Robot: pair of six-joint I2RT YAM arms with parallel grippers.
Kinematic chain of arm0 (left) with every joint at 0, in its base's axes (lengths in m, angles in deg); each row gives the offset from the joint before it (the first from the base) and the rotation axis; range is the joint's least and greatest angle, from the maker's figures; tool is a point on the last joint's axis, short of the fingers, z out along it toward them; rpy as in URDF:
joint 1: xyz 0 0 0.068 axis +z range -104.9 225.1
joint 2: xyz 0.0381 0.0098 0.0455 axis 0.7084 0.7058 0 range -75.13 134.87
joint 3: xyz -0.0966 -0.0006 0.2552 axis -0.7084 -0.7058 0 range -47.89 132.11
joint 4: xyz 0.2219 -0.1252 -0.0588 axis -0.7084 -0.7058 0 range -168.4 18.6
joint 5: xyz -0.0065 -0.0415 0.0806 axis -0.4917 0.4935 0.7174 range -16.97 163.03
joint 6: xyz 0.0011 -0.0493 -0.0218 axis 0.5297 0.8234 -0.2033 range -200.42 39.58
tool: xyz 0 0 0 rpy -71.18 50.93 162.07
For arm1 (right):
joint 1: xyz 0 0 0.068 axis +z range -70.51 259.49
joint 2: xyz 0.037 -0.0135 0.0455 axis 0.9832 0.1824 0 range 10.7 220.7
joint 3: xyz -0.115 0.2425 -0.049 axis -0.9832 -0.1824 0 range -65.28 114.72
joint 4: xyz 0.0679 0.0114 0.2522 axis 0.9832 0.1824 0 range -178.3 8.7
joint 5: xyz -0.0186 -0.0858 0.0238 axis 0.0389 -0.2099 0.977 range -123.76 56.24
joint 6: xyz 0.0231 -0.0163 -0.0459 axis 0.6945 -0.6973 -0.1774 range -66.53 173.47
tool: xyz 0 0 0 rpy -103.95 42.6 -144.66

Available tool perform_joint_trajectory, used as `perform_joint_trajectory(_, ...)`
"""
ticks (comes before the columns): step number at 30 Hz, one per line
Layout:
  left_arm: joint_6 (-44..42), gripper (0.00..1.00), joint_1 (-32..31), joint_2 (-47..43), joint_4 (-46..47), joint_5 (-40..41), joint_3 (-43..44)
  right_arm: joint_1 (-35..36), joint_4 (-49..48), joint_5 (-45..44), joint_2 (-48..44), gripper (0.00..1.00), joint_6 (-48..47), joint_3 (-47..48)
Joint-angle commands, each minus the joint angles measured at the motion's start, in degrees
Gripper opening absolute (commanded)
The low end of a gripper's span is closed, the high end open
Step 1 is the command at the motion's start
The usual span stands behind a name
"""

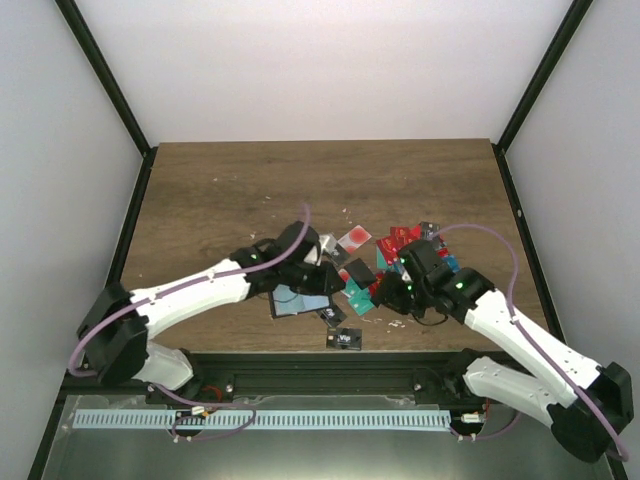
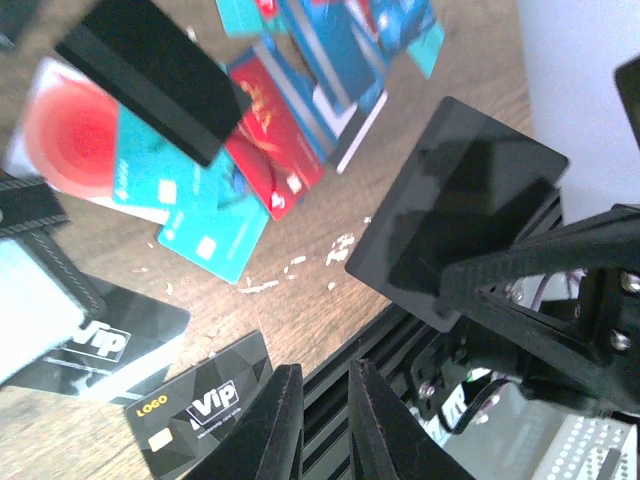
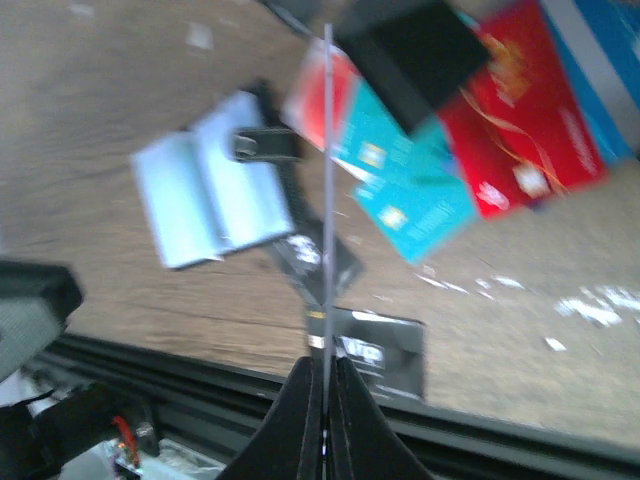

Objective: Put the credit cards into the card holder
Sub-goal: Pick up the credit card at the corner of the board, then insert the credit card into the card holder.

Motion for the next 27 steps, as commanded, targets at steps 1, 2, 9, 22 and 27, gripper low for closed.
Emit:
perform_joint_trajectory(1, -3.3, 0.18, 5.7, -6.7, -6.7, -1.3, 3.2, -0.5, -8.7, 3.8, -3.2, 0.01, -13.1, 6.0)
perform_joint_trajectory(2, -5.0, 0.19, 7.3, -8.5, -7.7, -2.3, 3.6, -0.5, -12.1, 6.0, -3.8, 0.01, -15.2, 6.7)
perform_joint_trajectory(9, -9.7, 0.33, 17.7, -20.1, -7.7, -16.2, 2.7, -0.7, -27.4, 28.0, 0.2, 0.01, -25.7, 11.9)
perform_joint_trajectory(22, -4.0, 0.38, 18.9, -26.8, 9.5, -30.2, -2.4, -1.1, -37.2, 54.3, 7.9, 0.01, -24.9, 15.7)
perform_joint_trajectory(27, -3.1, 0.18, 18.9, -25.9, 12.6, -31.3, -3.2, -1.1, -39.0, 57.8, 9.9, 0.01, -23.9, 15.8)
